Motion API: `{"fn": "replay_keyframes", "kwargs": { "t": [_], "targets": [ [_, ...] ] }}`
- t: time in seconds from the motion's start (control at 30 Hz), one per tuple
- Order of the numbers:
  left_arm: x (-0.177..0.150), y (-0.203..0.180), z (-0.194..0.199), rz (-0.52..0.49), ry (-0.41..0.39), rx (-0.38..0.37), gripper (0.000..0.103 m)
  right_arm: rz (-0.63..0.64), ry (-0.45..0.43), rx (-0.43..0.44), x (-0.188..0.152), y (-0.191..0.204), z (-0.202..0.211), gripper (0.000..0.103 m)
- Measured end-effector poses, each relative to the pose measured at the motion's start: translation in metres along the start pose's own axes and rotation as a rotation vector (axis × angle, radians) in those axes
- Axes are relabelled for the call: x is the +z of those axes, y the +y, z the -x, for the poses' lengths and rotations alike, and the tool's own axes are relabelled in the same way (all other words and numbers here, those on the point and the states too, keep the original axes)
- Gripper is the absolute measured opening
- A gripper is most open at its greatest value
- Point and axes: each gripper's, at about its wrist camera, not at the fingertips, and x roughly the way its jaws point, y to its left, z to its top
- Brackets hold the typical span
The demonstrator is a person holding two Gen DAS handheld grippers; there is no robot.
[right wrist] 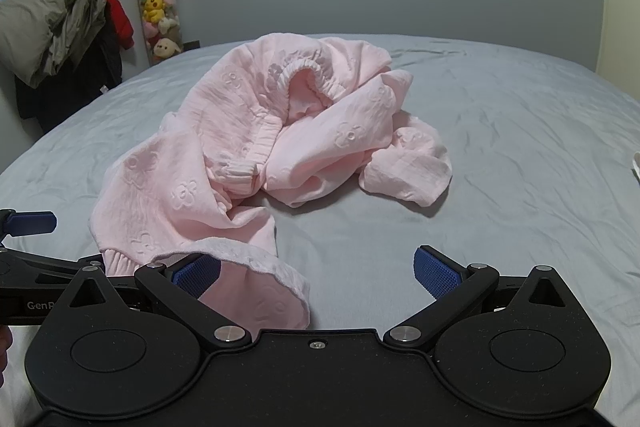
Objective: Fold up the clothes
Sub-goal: 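Move both grippers toward the crumpled pink garment on the bed, then grasp a pink garment edge with the left gripper while the right gripper grasps another edge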
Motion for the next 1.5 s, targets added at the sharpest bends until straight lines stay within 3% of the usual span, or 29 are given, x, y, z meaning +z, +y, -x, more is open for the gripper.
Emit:
{"fn": "replay_keyframes", "kwargs": {
  "t": [0.77,1.13,1.33,1.5],
  "targets": [
    [0.005,-0.003,0.009,-0.012,-0.029,-0.051,0.100,-0.034,0.007,-0.007,0.013,-0.010,-0.004,0.103],
    [0.016,-0.007,0.015,-0.044,-0.041,-0.062,0.098,-0.029,-0.013,0.019,0.027,-0.021,0.027,0.102],
    [0.028,-0.008,0.040,-0.034,-0.023,-0.134,0.098,-0.034,-0.021,0.019,0.034,-0.030,0.042,0.102],
    [0.034,-0.012,0.044,0.018,0.051,-0.207,0.098,-0.038,-0.034,0.026,0.042,-0.039,0.051,0.102]
  ]
}}
